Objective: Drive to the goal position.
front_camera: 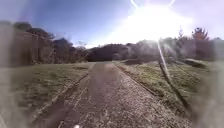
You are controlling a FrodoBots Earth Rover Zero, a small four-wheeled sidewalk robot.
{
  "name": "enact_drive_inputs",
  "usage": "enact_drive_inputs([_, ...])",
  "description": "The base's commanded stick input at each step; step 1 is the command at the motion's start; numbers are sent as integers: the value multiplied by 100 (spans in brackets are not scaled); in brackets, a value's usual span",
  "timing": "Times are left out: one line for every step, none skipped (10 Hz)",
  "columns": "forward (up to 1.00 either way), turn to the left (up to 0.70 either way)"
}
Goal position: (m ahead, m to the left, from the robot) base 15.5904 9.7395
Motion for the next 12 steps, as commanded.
enact_drive_inputs([0, 0])
enact_drive_inputs([0, 0])
enact_drive_inputs([0, 0])
enact_drive_inputs([11, 0])
enact_drive_inputs([41, 0])
enact_drive_inputs([70, 0])
enact_drive_inputs([70, 0])
enact_drive_inputs([70, 0])
enact_drive_inputs([50, 0])
enact_drive_inputs([21, 0])
enact_drive_inputs([0, 9])
enact_drive_inputs([0, 40])
